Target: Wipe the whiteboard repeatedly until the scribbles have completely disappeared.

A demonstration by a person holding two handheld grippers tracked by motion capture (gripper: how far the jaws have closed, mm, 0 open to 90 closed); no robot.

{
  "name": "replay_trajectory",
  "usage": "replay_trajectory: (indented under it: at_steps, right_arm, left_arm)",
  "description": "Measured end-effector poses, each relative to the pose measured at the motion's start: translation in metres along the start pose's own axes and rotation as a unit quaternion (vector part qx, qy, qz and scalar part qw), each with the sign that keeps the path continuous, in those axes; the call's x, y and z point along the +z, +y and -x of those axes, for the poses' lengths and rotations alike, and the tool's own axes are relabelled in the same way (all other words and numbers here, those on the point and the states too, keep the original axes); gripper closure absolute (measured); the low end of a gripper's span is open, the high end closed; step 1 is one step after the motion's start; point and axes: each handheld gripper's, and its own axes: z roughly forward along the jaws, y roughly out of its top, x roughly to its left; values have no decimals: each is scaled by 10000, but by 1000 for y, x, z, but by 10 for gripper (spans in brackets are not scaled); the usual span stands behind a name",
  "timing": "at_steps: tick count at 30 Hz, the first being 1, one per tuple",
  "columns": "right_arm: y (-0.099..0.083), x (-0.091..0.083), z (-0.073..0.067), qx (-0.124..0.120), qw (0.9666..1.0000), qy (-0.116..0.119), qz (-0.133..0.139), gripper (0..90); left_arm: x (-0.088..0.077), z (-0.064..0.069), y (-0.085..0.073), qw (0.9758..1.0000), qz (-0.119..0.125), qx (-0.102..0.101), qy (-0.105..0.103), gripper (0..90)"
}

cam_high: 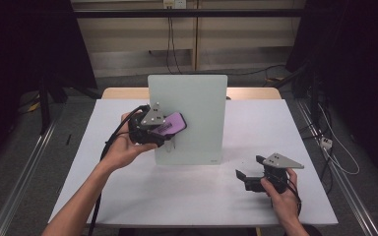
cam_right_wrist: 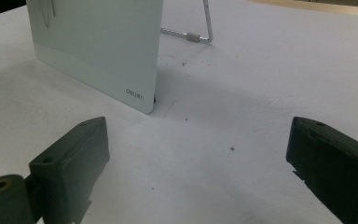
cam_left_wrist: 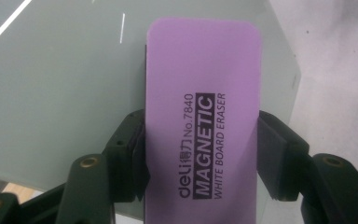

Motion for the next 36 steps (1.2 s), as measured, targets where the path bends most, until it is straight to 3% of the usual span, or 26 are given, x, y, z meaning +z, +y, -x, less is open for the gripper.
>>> replay_trajectory:
  at_steps: [7,14,19,36]
  right_arm:
    - [0,0,0,-4,10000,3,6,60]
    - [0,1,0,-8,10000,24,-10,59]
    - [0,1,0,-6,10000,23,-9,59]
    - [0,1,-1,-4,10000,22,-21,59]
  left_arm:
    - [-2,-2,0,10000,-23,17,-44,412]
    - [-25,-24,14,9993,182,-54,326,411]
    - [-32,-32,14,9990,256,-86,356,411]
    - [-9,-6,1,9997,16,88,244,410]
